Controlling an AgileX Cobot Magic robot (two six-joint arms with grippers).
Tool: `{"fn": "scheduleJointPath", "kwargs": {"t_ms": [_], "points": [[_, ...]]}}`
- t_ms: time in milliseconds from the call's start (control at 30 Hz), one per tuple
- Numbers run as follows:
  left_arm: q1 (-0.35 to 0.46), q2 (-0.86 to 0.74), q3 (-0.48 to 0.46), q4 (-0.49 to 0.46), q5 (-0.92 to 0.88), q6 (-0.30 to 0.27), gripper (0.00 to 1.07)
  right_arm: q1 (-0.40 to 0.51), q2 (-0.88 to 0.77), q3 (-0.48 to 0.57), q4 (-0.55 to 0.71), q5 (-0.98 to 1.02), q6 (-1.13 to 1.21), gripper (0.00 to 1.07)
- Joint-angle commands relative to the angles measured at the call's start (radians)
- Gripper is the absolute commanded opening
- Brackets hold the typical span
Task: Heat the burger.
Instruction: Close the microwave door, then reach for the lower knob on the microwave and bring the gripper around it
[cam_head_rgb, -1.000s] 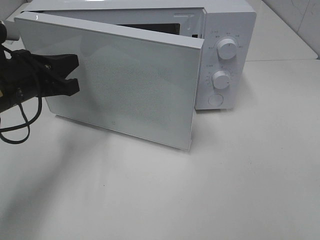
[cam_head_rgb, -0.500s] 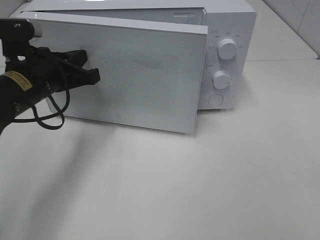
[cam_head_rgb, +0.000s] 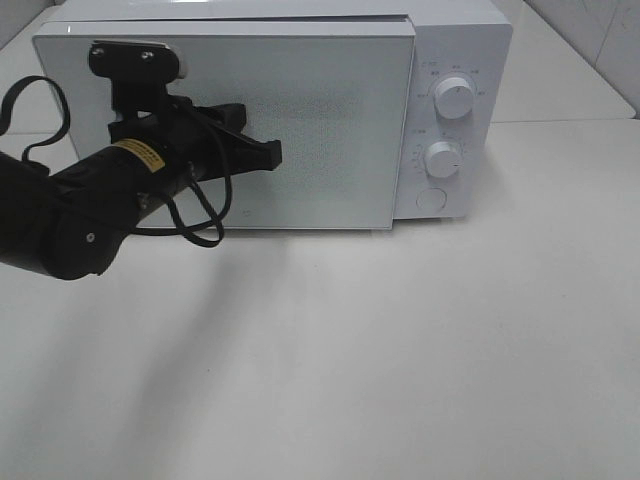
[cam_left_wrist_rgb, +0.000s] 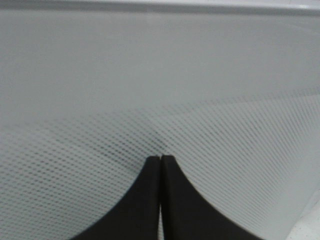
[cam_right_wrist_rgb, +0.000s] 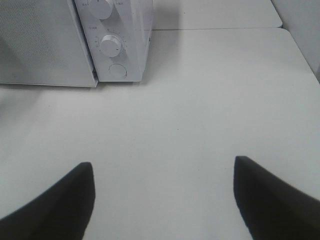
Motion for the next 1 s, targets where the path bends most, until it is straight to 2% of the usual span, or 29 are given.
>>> {"fn": "scheduleJointPath", "kwargs": {"t_ms": [33, 67, 300, 367, 500, 667, 767, 833, 900, 1000], "points": [[0.019, 0.024, -0.065, -0.082, -0.003, 0.001, 0.00, 0.003, -0.029, 0.000, -0.001, -0.006, 0.000, 0.76], [0.013, 0.034, -0.097, -0.084, 0.020, 0.001, 0.00, 0.003, -0.029, 0.000, -0.001, -0.006, 0.000, 0.76], [0.007, 0.063, -0.169, -0.090, 0.037, 0.002, 0.00, 0.003, -0.029, 0.000, -0.001, -0.006, 0.000, 0.76], [0.007, 0.094, -0.228, -0.101, 0.042, 0.032, 0.00, 0.003, -0.029, 0.000, -0.001, -0.006, 0.000, 0.76], [-0.006, 0.100, -0.259, -0.106, 0.045, 0.034, 0.00, 0.003, -0.029, 0.000, -0.001, -0.006, 0.000, 0.76], [-0.032, 0.100, -0.271, -0.108, 0.045, 0.050, 0.00, 0.003, -0.029, 0.000, -0.001, -0.006, 0.000, 0.75], [-0.057, 0.100, -0.271, -0.109, 0.045, 0.085, 0.00, 0.003, -0.029, 0.000, -0.001, -0.006, 0.000, 0.75], [-0.064, 0.097, -0.271, -0.109, 0.045, 0.087, 0.00, 0.003, -0.029, 0.000, -0.001, -0.006, 0.000, 0.75], [-0.087, 0.077, -0.270, -0.110, 0.053, 0.125, 0.00, 0.003, -0.029, 0.000, -0.001, -0.006, 0.000, 0.75], [-0.093, 0.069, -0.270, -0.110, 0.061, 0.136, 0.00, 0.003, -0.029, 0.000, -0.001, -0.006, 0.000, 0.75]]}}
